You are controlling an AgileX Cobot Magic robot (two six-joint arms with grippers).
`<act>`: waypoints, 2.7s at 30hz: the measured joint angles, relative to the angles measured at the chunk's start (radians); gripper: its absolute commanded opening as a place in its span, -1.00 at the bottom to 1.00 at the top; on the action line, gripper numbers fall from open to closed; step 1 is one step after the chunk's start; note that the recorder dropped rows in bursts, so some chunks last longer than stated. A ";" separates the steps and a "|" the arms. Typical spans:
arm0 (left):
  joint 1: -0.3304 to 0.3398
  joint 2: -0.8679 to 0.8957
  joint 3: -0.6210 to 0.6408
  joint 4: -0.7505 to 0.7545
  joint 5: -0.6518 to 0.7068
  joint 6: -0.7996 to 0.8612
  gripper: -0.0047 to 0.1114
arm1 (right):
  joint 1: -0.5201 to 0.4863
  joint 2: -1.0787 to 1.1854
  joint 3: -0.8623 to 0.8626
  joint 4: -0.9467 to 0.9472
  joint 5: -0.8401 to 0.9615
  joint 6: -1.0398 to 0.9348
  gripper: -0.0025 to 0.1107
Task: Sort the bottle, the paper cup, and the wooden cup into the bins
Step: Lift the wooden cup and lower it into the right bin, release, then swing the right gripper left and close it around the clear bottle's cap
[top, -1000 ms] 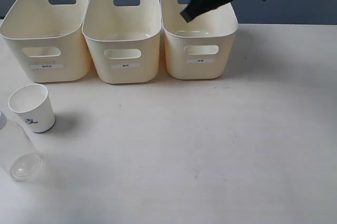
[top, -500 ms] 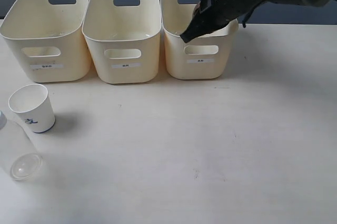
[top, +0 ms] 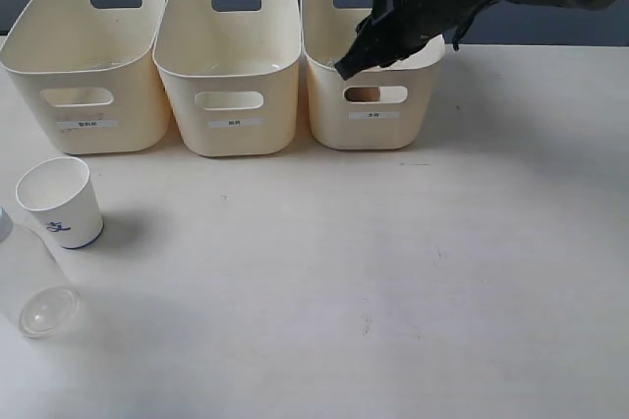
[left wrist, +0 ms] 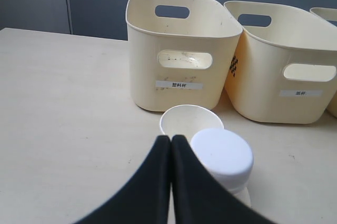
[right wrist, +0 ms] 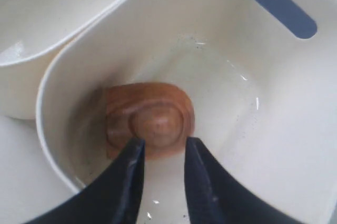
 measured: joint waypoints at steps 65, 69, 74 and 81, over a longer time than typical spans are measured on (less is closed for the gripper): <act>0.000 0.000 0.000 0.000 0.000 0.000 -0.92 | 0.522 0.147 -0.140 1.099 0.199 -1.191 0.27; 0.000 0.000 0.000 0.000 0.000 0.000 -0.92 | 0.520 0.154 -0.140 1.120 0.175 -1.245 0.27; 0.000 0.000 0.000 0.000 0.000 0.000 -0.92 | 0.520 0.154 -0.140 1.171 0.152 -1.313 0.27; 0.000 0.000 0.000 0.000 0.000 0.000 -0.92 | 0.505 0.158 -0.150 1.246 0.149 -1.355 0.27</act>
